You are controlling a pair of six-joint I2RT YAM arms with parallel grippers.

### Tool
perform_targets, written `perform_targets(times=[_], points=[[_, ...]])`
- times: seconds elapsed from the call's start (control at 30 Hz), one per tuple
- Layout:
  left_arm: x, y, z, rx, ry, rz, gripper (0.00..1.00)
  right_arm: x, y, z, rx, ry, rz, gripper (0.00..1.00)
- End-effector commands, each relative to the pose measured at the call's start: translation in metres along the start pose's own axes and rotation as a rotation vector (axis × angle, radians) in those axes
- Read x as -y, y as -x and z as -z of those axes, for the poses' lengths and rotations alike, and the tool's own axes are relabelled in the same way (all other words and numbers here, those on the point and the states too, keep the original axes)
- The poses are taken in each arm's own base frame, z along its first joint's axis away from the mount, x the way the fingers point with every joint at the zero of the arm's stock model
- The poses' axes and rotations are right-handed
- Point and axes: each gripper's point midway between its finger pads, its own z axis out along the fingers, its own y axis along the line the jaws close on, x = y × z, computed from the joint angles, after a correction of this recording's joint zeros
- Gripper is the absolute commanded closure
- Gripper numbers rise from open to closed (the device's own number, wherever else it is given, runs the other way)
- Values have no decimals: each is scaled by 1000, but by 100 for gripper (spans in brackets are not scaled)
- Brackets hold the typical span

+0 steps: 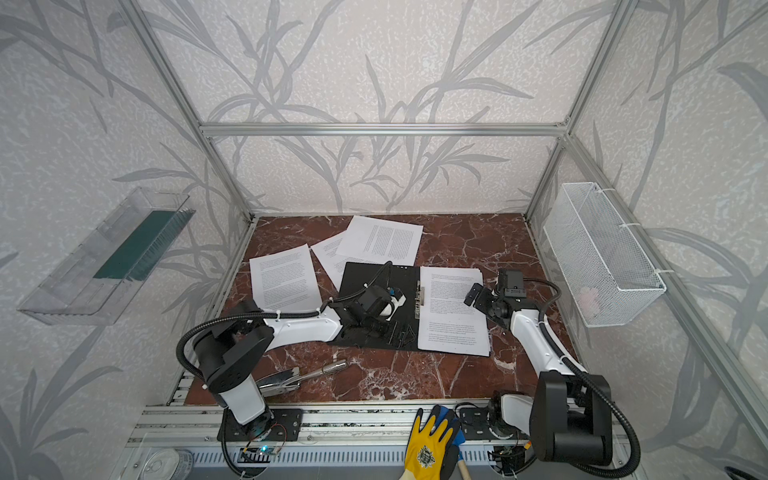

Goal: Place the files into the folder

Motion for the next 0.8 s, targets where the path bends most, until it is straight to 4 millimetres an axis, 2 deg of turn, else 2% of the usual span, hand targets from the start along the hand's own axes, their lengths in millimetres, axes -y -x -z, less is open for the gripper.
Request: perform_targets(times=[0.0, 0.07, 0.17, 0.23, 0.33, 0.4, 0.47, 0.53, 0.6, 0.67, 0.77], points=[[14, 6, 28, 48, -38, 4, 1, -32, 11, 9, 35, 158, 37, 1], [16, 17, 45, 120, -29, 6, 1, -56, 12, 10, 34, 298, 25, 1], [-3, 33, 75, 225, 33, 86, 1, -97, 5, 12, -6, 382, 104, 1], [-26, 42, 98, 291, 72, 155, 1, -129, -10, 14, -41, 397, 218, 1], [-76, 49, 135, 374, 158, 293, 1, -173, -38, 19, -66, 450, 353, 1], [-111, 45, 156, 394, 219, 390, 1, -200, -67, 22, -94, 470, 471, 1], [-145, 41, 177, 414, 281, 491, 1, -219, -98, 20, -132, 496, 567, 1], [-174, 37, 195, 448, 313, 601, 1, -229, -129, 15, -177, 515, 654, 1], [-198, 34, 210, 489, 321, 710, 1, -231, -155, 7, -206, 505, 731, 1], [-218, 30, 225, 524, 348, 778, 1, -233, -175, 3, -228, 519, 780, 1], [-245, 25, 244, 535, 402, 843, 1, -231, -187, -6, -208, 506, 824, 1]])
